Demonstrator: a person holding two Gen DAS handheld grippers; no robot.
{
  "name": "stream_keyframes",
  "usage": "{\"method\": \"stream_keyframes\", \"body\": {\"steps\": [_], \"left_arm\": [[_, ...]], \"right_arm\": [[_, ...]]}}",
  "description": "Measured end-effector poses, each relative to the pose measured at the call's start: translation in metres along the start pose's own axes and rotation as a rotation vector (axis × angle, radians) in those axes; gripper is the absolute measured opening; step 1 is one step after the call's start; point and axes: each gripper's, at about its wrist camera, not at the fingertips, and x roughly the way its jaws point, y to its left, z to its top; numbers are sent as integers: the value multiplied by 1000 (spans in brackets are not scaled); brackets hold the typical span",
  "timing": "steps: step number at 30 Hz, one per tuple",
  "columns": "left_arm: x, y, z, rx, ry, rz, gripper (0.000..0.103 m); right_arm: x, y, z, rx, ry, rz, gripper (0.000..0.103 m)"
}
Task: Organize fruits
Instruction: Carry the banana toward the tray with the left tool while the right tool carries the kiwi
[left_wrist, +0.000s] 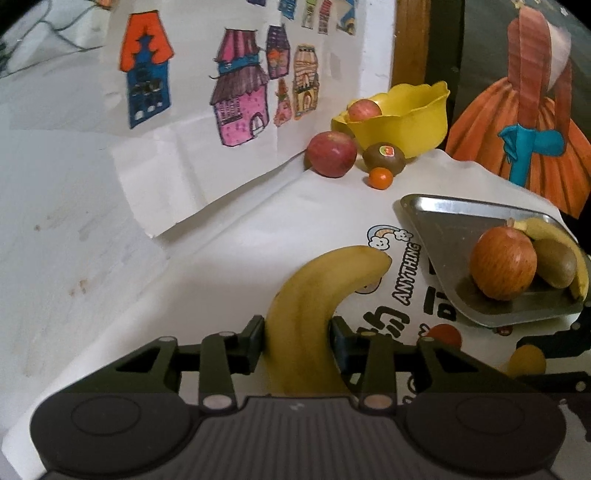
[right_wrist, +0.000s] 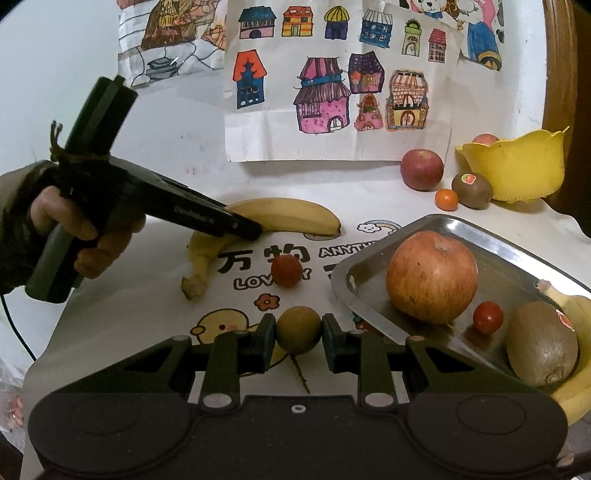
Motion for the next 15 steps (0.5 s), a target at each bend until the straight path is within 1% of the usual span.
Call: {"method": "stream_keyframes", "body": {"steps": [5, 9, 15], "left_arm": [[8, -3, 3, 43, -12, 0, 48], [9, -5, 4, 49, -17, 4, 46], [2, -3, 0, 13, -27, -8, 41]], "right_arm": [[3, -2, 0, 8, 5, 2, 29], [5, -3, -2, 15, 6, 3, 29], [4, -6, -2, 19, -4, 3, 29]]}}
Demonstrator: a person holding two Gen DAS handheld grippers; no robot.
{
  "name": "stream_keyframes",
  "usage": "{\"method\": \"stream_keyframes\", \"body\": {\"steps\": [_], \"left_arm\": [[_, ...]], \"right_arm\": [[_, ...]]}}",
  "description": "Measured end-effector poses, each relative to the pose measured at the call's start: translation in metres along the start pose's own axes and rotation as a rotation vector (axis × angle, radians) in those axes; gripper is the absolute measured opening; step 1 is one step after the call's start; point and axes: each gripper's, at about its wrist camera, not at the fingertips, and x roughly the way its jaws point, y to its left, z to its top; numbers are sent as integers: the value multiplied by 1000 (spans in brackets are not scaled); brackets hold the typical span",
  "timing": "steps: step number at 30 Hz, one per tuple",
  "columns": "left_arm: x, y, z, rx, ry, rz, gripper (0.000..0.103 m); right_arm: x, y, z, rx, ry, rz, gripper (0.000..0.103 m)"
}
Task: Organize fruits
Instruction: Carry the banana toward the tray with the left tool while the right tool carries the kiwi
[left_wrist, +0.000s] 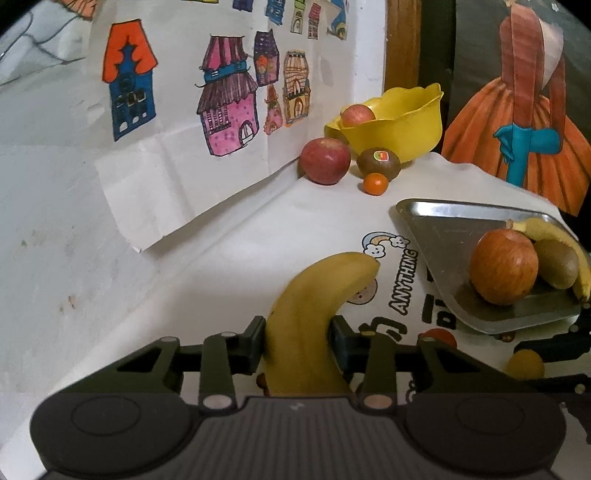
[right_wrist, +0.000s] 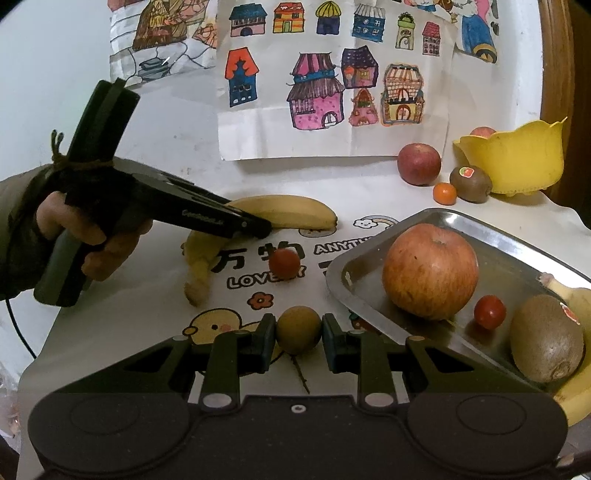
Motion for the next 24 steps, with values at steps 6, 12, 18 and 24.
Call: {"method": "stream_keyframes", "body": {"steps": [6, 12, 18, 24], "left_arm": [[-6, 2, 1, -52, 0, -17, 40], [-14, -2, 7, -62, -28, -35, 39], [-22, -12, 13, -64, -53, -55, 39], [-32, -22, 18, -61, -81, -67, 39]], "right_arm": [[-7, -5, -1, 24, -26, -11, 29], [-19, -17, -4, 52, -55, -32, 29], [-31, -28, -8, 83, -86, -51, 29], [-41, -33, -15, 94, -98, -60, 29]]}}
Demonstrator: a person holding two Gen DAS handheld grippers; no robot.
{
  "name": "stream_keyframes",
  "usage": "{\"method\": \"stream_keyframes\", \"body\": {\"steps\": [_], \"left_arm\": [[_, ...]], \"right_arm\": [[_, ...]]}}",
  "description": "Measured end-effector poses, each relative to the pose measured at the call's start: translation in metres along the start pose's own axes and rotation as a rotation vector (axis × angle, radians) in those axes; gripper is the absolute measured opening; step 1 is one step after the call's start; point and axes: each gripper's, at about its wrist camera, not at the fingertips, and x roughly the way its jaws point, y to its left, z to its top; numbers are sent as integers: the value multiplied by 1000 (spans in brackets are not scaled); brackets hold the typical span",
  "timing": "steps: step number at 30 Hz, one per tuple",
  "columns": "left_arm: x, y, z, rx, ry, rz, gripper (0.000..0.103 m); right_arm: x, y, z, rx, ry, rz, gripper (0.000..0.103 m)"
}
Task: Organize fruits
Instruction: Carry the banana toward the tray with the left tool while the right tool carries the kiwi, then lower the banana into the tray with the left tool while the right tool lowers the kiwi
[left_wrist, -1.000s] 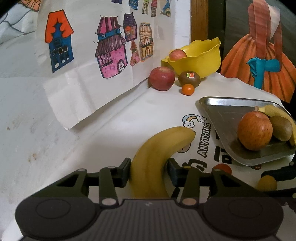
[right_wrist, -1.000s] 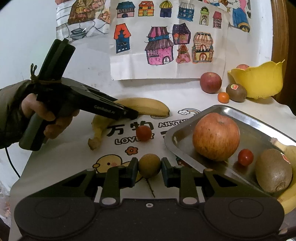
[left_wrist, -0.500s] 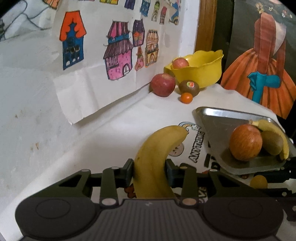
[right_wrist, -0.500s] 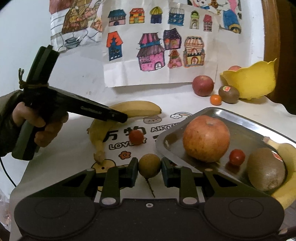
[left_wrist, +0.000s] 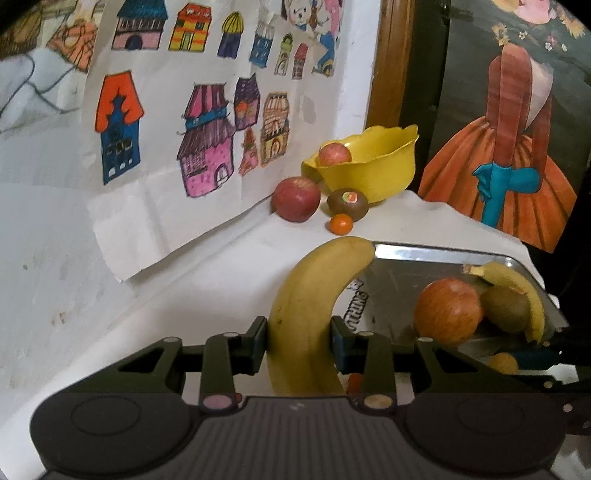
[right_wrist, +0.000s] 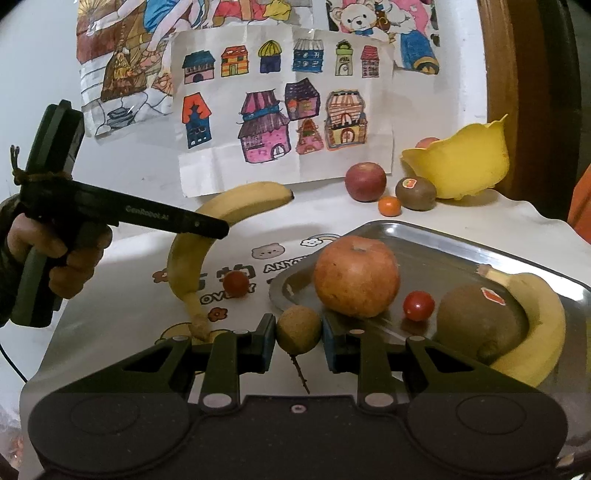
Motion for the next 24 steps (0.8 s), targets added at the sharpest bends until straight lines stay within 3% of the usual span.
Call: {"method": "stream_keyframes", "body": {"steps": [11, 19, 24], "left_arm": [[-11, -28, 18, 25, -50, -52, 39], [-6, -63, 44, 30, -113, -148, 39], [8, -94, 53, 45, -111, -200, 39]], "right_arm": [[-20, -18, 8, 28, -75, -40, 29], [-33, -50, 14, 36, -122, -139, 29], [-48, -76, 9, 55, -153, -209, 29]]}}
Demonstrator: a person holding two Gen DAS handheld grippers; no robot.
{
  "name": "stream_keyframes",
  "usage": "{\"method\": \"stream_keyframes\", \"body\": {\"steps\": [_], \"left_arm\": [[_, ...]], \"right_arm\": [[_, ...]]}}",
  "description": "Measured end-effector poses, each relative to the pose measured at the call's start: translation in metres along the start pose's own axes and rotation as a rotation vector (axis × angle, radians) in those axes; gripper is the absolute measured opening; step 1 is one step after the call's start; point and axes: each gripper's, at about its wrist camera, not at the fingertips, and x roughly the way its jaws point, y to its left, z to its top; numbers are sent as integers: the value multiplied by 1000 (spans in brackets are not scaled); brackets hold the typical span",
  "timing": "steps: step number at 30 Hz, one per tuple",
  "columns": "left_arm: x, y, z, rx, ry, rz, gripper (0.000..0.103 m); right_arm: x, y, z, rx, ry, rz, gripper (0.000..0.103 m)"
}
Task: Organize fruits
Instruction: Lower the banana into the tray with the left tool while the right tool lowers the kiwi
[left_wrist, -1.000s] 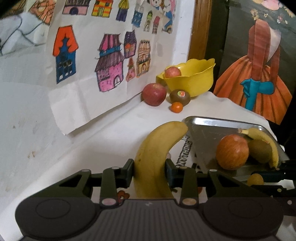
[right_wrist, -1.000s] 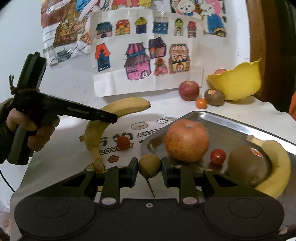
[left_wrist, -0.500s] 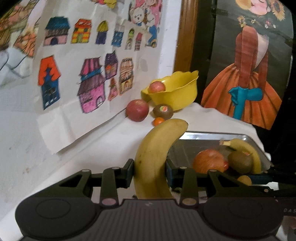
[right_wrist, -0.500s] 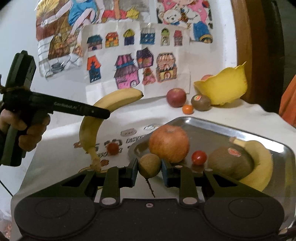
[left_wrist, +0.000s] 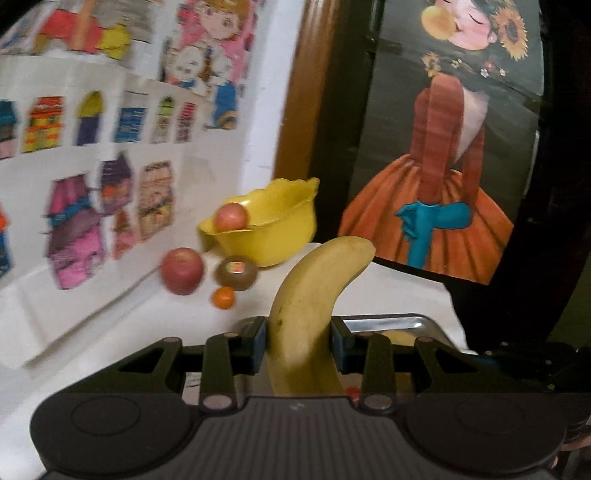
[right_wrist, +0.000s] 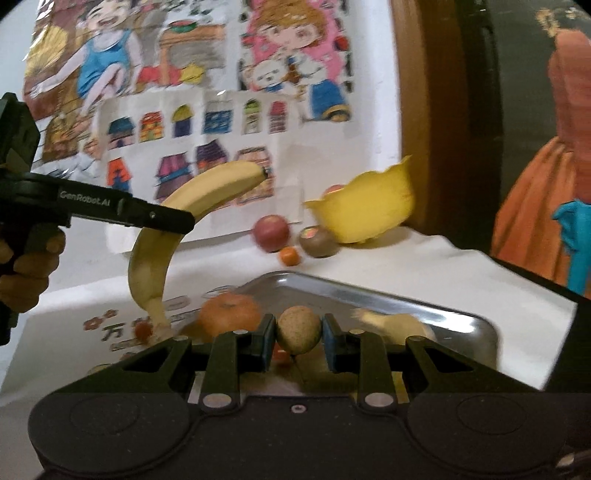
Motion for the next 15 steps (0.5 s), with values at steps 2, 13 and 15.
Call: {"method": "stream_keyframes", "body": {"steps": [2, 13, 15], "left_arm": [[12, -10, 1, -1, 11, -22, 39], [74, -48, -3, 12, 69, -46, 39], [81, -49, -7, 12, 88, -38, 39]], "right_arm": [[-3, -10, -2, 0, -6, -24, 29], [7, -52, -20, 34, -13, -73, 29], [10, -57, -24, 43, -11, -71, 29]]}}
